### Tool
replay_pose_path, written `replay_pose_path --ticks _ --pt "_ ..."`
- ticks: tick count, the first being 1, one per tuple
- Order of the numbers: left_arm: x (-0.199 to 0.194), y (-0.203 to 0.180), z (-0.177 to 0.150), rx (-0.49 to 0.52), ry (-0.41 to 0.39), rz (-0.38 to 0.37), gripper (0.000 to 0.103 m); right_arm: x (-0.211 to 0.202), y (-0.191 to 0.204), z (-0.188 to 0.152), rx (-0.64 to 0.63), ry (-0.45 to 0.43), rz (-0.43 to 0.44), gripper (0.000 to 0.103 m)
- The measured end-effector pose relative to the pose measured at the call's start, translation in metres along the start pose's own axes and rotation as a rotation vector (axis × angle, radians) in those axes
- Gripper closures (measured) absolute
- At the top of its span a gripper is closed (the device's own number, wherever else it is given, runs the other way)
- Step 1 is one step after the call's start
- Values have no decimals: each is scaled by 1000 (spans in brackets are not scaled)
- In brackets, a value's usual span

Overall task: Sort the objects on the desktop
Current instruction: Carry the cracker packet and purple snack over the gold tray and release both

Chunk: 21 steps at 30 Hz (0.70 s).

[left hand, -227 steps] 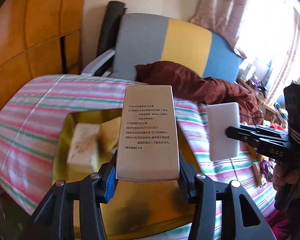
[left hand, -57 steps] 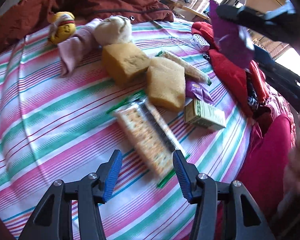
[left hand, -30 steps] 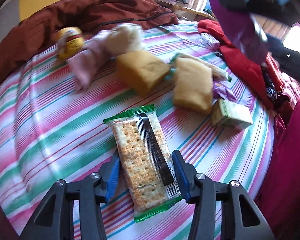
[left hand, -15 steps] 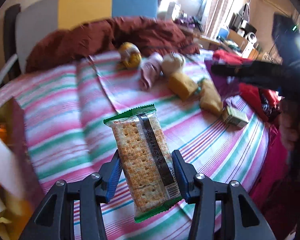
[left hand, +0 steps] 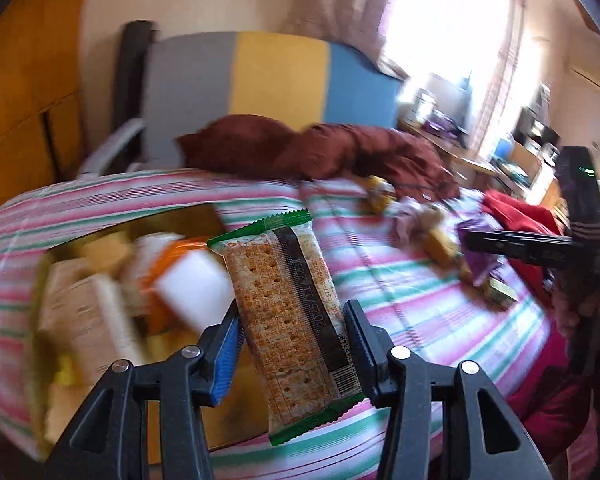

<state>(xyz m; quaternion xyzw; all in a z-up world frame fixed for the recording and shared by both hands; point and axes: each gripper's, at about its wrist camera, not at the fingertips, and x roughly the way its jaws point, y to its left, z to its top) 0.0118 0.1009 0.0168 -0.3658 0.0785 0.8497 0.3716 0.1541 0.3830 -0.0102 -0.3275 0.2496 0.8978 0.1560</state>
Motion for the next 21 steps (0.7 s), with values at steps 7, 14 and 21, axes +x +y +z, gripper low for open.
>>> replay_pose_path --ticks 7,14,21 --pt "-23 69 -26 -107 -14 157 53 17 91 13 -98 9 180 62" --pt "-19 109 -54 -198 45 240 49 58 168 7 -125 93 324 54" --pt "-25 120 -63 -240 19 236 47 82 197 -9 -124 151 364 48"
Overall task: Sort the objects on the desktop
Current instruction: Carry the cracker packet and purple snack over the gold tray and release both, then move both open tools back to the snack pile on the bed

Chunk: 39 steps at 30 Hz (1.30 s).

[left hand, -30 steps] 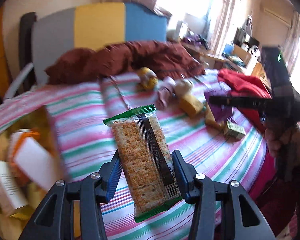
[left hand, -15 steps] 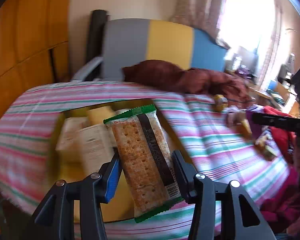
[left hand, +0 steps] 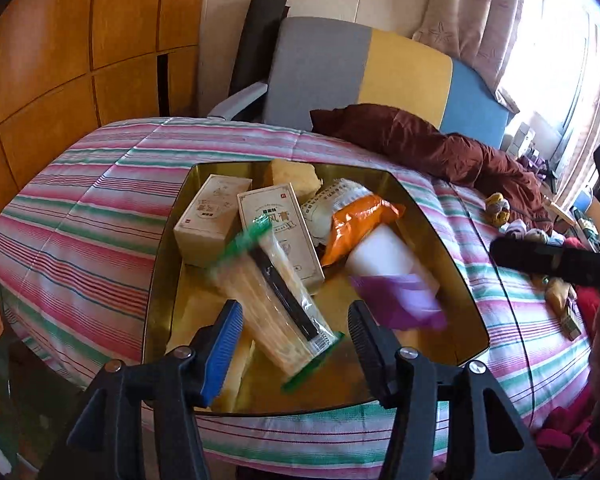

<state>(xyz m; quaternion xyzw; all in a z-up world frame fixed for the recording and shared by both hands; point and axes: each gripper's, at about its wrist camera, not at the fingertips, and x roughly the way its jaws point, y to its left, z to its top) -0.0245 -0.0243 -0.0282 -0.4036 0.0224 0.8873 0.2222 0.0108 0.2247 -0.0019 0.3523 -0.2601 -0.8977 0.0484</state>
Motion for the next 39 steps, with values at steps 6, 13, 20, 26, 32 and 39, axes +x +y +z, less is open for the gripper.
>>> replay_pose_path --ticks 6,13,20,26,32,39 --pt "-5 -3 4 2 -17 4 47 11 -1 -12 10 45 0 44" --pt "-17 -14 8 31 -44 15 47 10 -3 -22 6 59 -23 38" --pt "-21 -24 11 57 -54 15 47 3 -4 -28 -17 47 -56 37" --pt "-24 -31 11 76 -56 20 47 -1 -8 -32 -13 40 -68 37" --pt "-28 -37 12 96 -67 14 47 -9 -11 -32 -25 31 -89 37" --pt "-29 -49 18 127 -74 -8 47 -25 -25 -32 -19 15 -134 33"
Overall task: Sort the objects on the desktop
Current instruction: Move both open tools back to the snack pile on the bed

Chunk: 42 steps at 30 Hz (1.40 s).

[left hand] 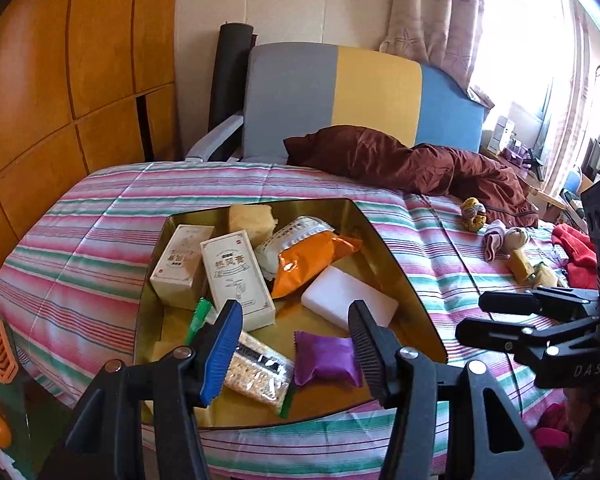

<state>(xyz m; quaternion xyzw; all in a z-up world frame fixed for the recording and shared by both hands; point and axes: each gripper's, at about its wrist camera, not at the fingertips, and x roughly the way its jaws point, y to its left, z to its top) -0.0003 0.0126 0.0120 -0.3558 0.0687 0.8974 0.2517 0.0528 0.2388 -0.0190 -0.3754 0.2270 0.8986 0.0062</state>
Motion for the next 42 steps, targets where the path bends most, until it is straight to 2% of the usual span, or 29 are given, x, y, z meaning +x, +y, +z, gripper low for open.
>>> replay_pose_path --ticks 10,19,25,29,32,35,42 --pt "7 -31 4 80 14 -58 47 -24 -36 -3 40 -8 -90 32" --pt "15 -68 7 163 26 -140 47 -68 -88 -10 84 0 -198 31" --pt "20 -89 7 210 40 -193 47 -111 -148 -23 136 36 -285 30" --pt "25 -103 6 236 58 -221 47 -144 -203 -37 203 72 -349 27" --pt "30 -111 4 250 73 -235 47 -159 -244 -46 242 131 -421 26" --pt "35 -119 3 268 91 -248 47 -160 -268 -53 244 198 -448 24" --pt "46 -135 -1 303 126 -261 47 -128 -299 -62 150 401 -497 20"
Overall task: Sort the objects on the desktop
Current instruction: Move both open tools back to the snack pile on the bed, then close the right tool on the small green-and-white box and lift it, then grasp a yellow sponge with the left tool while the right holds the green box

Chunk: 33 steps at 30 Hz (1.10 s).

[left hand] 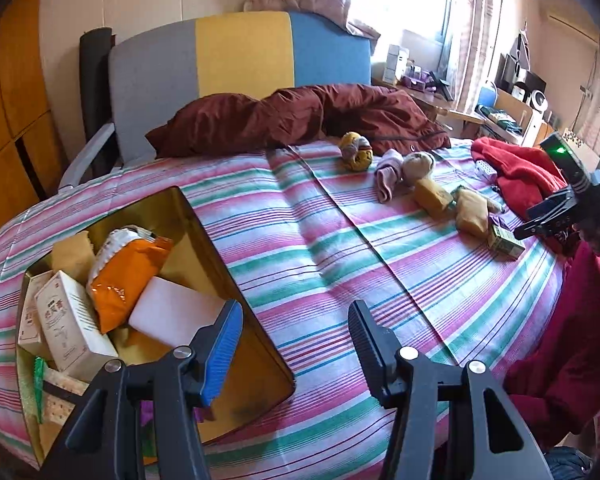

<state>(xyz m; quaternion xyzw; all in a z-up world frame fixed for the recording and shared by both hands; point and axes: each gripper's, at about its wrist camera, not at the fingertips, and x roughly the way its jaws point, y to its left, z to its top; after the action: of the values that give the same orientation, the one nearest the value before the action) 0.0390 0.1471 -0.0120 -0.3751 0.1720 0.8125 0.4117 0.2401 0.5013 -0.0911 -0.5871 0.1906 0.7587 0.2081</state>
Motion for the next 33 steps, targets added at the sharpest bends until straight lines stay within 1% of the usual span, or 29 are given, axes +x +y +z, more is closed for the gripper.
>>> replay_pose_path --ticks 5,8,9,11,13,14,15,18,20,21,22,24,25,26,27,30,33 --pt "9 -3 -1 4 29 -6 47 22 0 6 -57 69 6 20" --pt "14 -3 -2 5 43 -11 47 35 -2 8 -56 105 -9 20" --pt "16 -4 -1 6 47 -13 47 38 -3 8 -55 125 -9 23" --pt "19 -5 0 6 53 -19 47 40 -1 8 -71 129 -9 33" --pt "22 -6 1 7 58 -26 47 45 2 7 -96 155 -2 50" --pt "24 -7 2 9 60 -30 47 48 3 5 -104 174 -5 53" --pt "25 -8 3 11 61 -34 47 50 4 5 -111 182 -8 62" --pt "31 -14 8 18 68 -57 47 48 13 1 -156 177 29 71" --pt "35 -20 13 31 70 -79 47 44 21 -2 -195 164 84 71" --pt "38 -25 17 42 68 -93 47 40 26 -5 -215 153 138 72" --pt "40 -29 20 49 67 -103 47 39 28 -6 -222 149 156 72" --pt "47 -39 27 57 74 -143 47 36 28 -7 -218 140 163 72" --pt "53 -45 32 63 80 -173 47 34 25 -8 -199 124 180 72" --pt "56 -49 34 66 83 -187 47 30 21 -8 -180 102 196 72" --pt "62 -56 39 70 90 -206 47 22 15 -8 -145 61 226 72" --pt "75 -74 48 103 98 -228 47 3 -9 -13 -18 -61 317 72" --pt "87 -92 56 137 107 -248 47 -5 -33 -19 102 -133 345 72"
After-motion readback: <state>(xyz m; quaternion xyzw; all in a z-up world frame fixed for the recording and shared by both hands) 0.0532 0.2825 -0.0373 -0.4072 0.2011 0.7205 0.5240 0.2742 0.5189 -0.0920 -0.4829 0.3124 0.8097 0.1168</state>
